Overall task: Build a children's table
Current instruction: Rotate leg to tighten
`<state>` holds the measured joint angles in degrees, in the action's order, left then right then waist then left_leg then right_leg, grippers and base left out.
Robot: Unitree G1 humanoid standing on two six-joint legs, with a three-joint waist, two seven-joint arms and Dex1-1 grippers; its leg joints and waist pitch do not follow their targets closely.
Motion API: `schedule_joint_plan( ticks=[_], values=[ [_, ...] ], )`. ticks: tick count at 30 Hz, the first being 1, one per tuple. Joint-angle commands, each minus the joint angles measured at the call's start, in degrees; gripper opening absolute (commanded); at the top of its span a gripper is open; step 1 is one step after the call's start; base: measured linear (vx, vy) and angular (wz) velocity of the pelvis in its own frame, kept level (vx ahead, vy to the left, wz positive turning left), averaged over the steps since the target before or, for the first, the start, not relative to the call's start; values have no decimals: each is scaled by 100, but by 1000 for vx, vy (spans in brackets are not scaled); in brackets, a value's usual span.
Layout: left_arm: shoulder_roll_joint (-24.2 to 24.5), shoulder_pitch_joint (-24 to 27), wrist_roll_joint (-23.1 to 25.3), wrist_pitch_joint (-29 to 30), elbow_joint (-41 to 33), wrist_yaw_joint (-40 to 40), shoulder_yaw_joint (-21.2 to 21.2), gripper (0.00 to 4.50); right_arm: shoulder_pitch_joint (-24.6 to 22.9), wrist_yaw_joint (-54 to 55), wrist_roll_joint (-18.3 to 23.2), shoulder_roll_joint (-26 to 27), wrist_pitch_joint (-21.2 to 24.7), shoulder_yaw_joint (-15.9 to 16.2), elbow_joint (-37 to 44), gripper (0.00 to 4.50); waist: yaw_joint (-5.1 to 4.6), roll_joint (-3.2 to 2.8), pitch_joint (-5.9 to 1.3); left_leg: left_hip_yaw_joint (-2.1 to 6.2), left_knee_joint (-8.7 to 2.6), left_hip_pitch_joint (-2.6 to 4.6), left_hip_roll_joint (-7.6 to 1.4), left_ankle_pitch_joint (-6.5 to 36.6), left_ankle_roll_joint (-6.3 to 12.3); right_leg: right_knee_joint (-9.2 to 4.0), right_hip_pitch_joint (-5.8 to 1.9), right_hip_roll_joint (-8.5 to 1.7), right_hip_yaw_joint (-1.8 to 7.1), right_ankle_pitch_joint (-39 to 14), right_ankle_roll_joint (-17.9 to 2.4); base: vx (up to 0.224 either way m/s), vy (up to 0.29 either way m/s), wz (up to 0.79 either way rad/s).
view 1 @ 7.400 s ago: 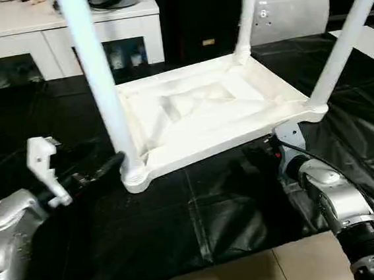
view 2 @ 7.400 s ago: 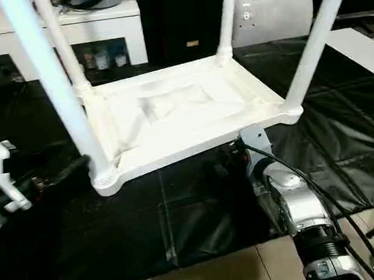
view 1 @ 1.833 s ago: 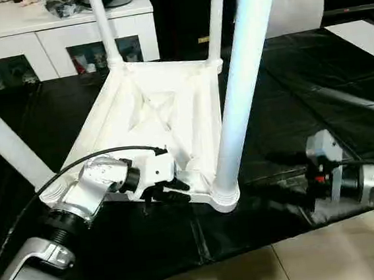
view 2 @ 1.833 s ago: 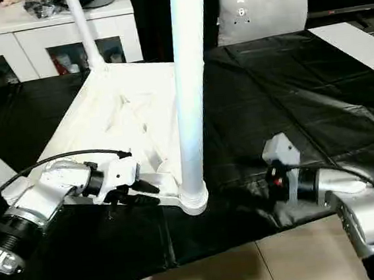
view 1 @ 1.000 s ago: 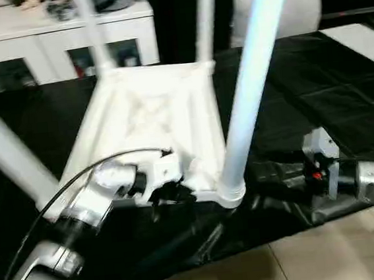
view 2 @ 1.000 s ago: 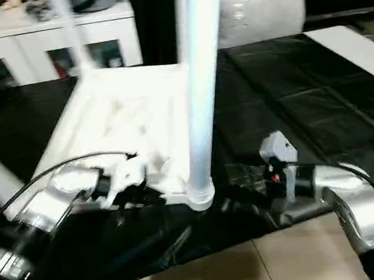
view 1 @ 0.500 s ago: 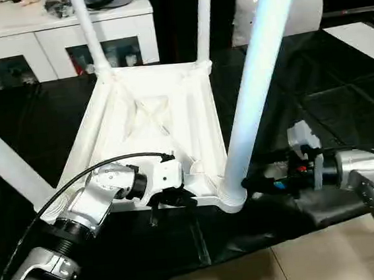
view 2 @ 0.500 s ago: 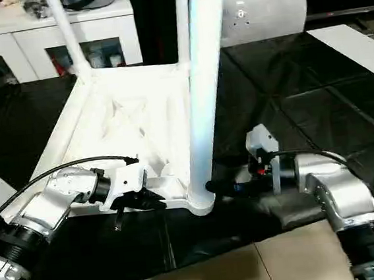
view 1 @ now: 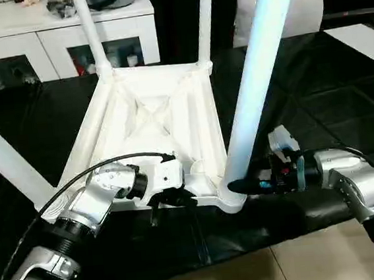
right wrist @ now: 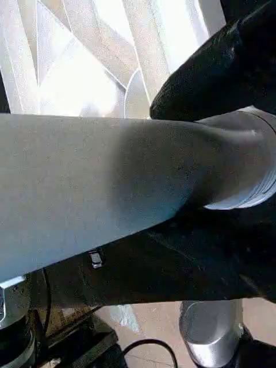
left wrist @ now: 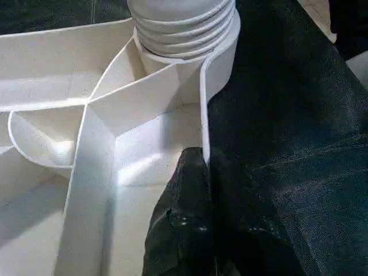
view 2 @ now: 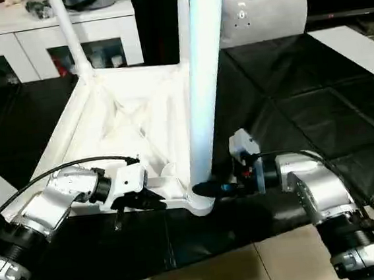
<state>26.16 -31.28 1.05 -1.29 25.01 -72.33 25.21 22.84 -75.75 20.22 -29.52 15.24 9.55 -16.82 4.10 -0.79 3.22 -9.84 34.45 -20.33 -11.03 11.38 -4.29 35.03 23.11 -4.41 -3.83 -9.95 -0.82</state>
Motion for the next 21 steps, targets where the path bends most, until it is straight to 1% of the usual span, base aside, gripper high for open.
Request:
schedule_joint_plan(
  ticks=[1,2,3,4,6,7,8,9,10,11,12,13,14,15,16,17,18,19,20,21],
  values=[
    [-23,2,76,153,-28,-132,127,0,63,-107,25,6,104,86,-9,200,27,76,-398,22,-378,-17,-179,876,328,-431,-326,-348,242,-1596,-1188,0,0,0],
    [-72,26,-37,472,-110,-95,37,0,21,-113,86,50,200,72,49,196,25,75,-397,17,-378,-14,-178,855,327,-422,-326,-345,244,-1578,-1203,0,0,0],
    [-72,26,-37,472,-110,-95,37,0,21,-113,86,50,200,72,49,196,26,74,-397,18,-379,-13,-179,843,328,-424,-325,-348,243,-1574,-1215,0,0,0],
    [-157,40,-111,813,-183,77,-68,0,-37,16,144,128,335,45,161,195,21,72,-392,14,-379,-17,-179,845,324,-424,-324,-342,244,-1585,-1222,0,0,0],
    [-231,45,-89,971,-212,295,-128,0,-50,392,73,263,465,22,208,195,25,77,-384,22,-385,-13,-176,872,314,-443,-316,-348,240,-1693,-1202,0,0,0],
    [-297,50,-55,1094,-228,485,-170,0,-41,734,-56,386,502,24,195,195,2,78,-368,24,-394,-20,-166,942,274,-462,-315,-348,238,-1874,-1138,0,0,0],
    [-378,58,-41,1238,-256,683,-225,0,-32,1121,-197,522,568,27,187,195,-26,85,-347,33,-404,-13,-150,1078,203,-495,-304,-340,226,-2213,-1015,0,0,0],
    [-462,61,-37,1369,-277,865,-277,0,-5,1545,-329,683,656,8,156,195,-46,97,-346,40,-410,-4,-145,1138,178,-515,-299,-342,219,-2375,-958,0,0,0],
    [-562,50,-9,1512,-286,1078,-324,0,43,2015,-424,892,769,-50,93,195,-67,94,-339,46,-415,-14,-135,1165,142,-524,-304,-343,212,-2529,-889,0,0,0],
    [-662,35,26,1641,-294,1268,-354,0,103,2489,-529,1099,903,-103,17,195,-147,95,-321,66,-427,-22,-113,1283,35,-570,-286,-339,190,-2967,-672,0,0,0],
    [-751,20,62,1786,-321,1433,-378,0,163,2896,-625,1286,1017,-146,-52,195,-178,86,-320,81,-433,-18,-103,1337,-6,-585,-285,-340,170,-3112,-610,0,0,0],
    [-857,0,79,1899,-332,1591,-406,0,218,3228,-727,1450,1064,-162,-124,194,-236,96,-327,99,-428,-46,-84,1390,-34,-616,-303,-349,144,-3342,-463,0,0,0],
    [-992,-41,94,1984,-309,1783,-442,0,281,3528,-823,1616,1092,-166,-211,194,-282,83,-325,106,-425,-33,-83,1482,-46,-649,-269,-343,133,-3439,-408,0,0,0],
    [-1056,-60,96,2036,-306,1869,-460,0,308,3653,-865,1694,1090,-169,-250,194,-300,76,-327,110,-411,-17,-78,1538,-45,-660,-251,-344,130,-3478,-394,0,0,0],
    [-1302,-134,102,2214,-266,2199,-535,0,453,4121,-1027,1942,962,-195,-481,194,-328,77,-327,97,-393,22,-72,1620,-12,-693,-210,-342,131,-3522,-401,0,0,0],
    [-1378,-158,111,2266,-252,2309,-562,0,503,4293,-1082,2013,896,-216,-563,194,-353,53,-323,100,-383,31,-63,1696,8,-707,-193,-334,118,-3543,-430,0,0,0],
    [-1469,-194,127,2283,-216,2424,-577,0,566,4425,-1095,2086,807,-250,-683,194,-358,60,-325,98,-385,37,-60,1712,28,-727,-192,-331,112,-3549,-422,0,0,0],
    [-1554,-222,160,2262,-187,2528,-568,0,606,4493,-1054,2161,752,-307,-763,263,-351,61,-331,94,-380,48,-57,1738,75,-741,-183,-327,111,-3519,-422,0,0,0],
    [-1676,-256,224,2257,-150,2676,-568,0,629,4586,-1000,2291,697,-416,-790,263,-339,45,-348,95,-399,46,-78,1690,116,-721,-200,-328,129,-3266,-491,0,0,0],
    [-1698,-259,241,2268,-150,2703,-572,0,626,4608,-995,2324,698,-445,-775,263,-330,42,-355,92,-408,45,-91,1652,131,-703,-198,-324,145,-3079,-553,0,0,0]
  ],
)
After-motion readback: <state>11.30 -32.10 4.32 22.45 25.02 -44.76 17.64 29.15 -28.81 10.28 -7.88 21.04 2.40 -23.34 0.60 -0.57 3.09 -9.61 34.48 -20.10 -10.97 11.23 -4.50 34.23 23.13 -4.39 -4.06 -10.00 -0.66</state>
